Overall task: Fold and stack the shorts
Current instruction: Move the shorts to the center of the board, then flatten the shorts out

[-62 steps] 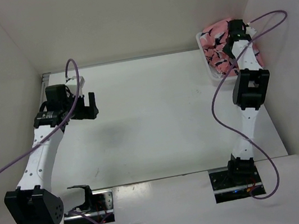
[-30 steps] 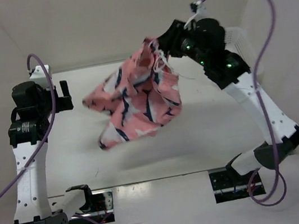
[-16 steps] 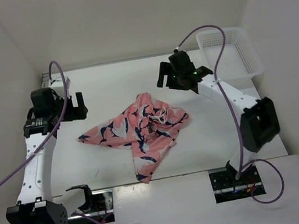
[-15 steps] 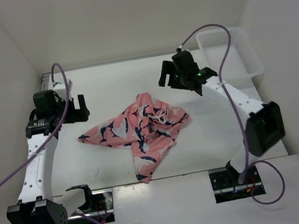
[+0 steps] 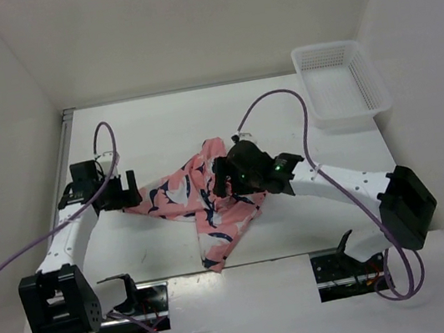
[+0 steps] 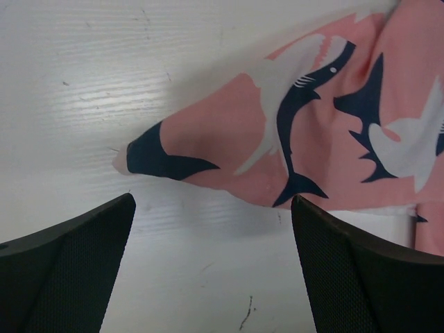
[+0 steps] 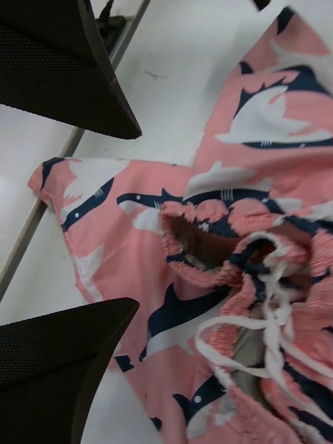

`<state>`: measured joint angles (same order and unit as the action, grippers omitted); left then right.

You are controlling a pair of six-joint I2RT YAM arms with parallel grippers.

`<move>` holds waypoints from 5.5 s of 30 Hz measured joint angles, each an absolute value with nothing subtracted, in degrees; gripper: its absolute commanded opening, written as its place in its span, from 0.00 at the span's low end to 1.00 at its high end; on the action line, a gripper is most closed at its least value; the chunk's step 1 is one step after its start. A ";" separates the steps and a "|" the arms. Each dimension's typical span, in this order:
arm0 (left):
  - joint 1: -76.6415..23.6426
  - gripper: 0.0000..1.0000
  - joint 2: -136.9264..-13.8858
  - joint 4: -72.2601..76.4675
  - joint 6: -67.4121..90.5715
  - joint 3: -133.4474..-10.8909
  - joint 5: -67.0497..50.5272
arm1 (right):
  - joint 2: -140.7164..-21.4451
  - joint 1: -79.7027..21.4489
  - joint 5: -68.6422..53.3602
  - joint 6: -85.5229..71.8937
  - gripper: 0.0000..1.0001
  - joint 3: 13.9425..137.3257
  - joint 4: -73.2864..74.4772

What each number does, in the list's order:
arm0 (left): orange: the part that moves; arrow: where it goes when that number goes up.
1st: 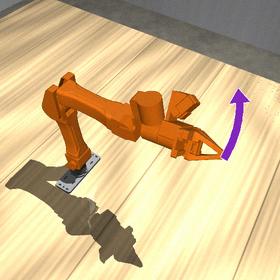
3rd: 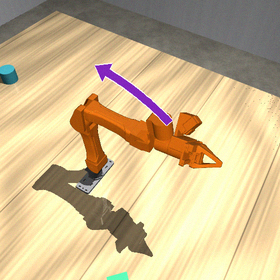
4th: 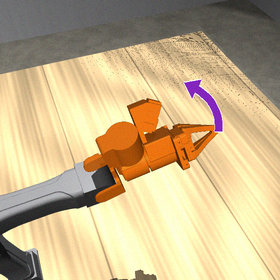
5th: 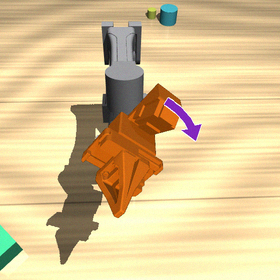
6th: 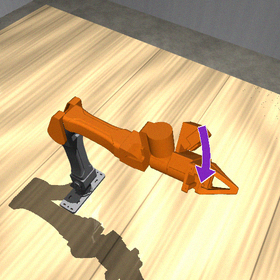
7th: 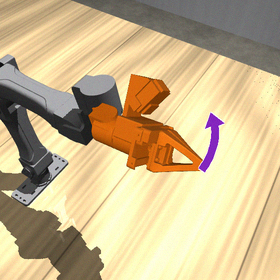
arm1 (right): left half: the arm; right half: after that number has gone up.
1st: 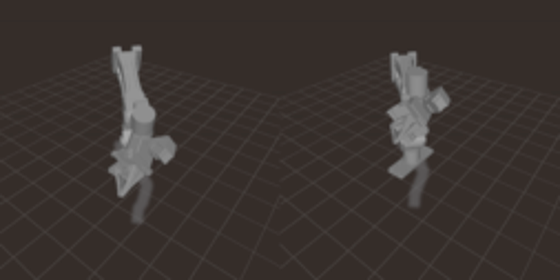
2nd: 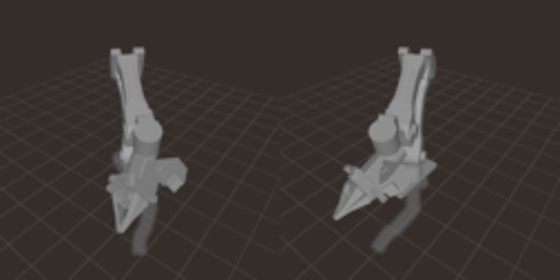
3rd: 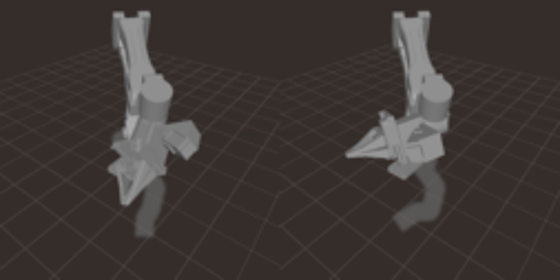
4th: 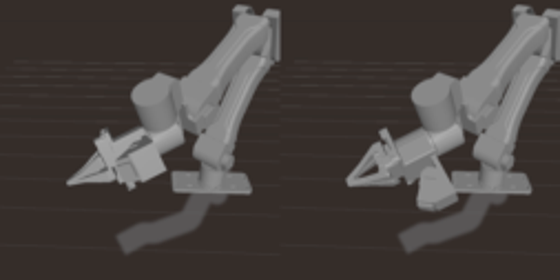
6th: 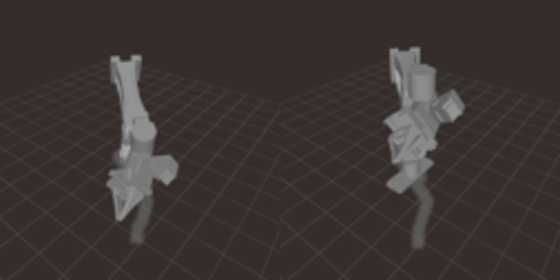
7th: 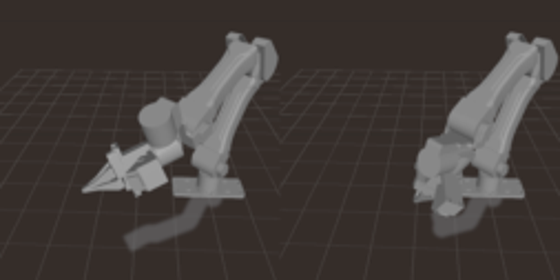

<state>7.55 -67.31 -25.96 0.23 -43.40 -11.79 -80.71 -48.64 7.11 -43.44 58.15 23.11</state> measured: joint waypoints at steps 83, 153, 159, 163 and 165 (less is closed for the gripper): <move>22.28 0.00 -58.61 -21.80 1.72 -95.33 -41.52 | -66.24 -22.44 -6.22 -30.26 0.00 109.78 43.86; 21.10 0.00 -67.70 -14.98 1.52 -57.98 -37.71 | -81.19 -13.23 -19.99 -41.30 0.87 58.61 12.88; 21.10 0.00 -67.55 -15.38 1.50 -57.98 -37.71 | -76.44 -14.41 -20.86 -42.54 0.80 47.62 13.43; 21.10 0.00 -67.37 -15.49 1.50 -57.98 -37.76 | -73.38 -19.14 -20.99 -43.77 0.69 43.51 13.30; 21.10 0.00 -67.26 -15.46 1.50 -57.98 -37.76 | -73.25 -21.82 -21.21 -44.53 0.67 43.38 12.71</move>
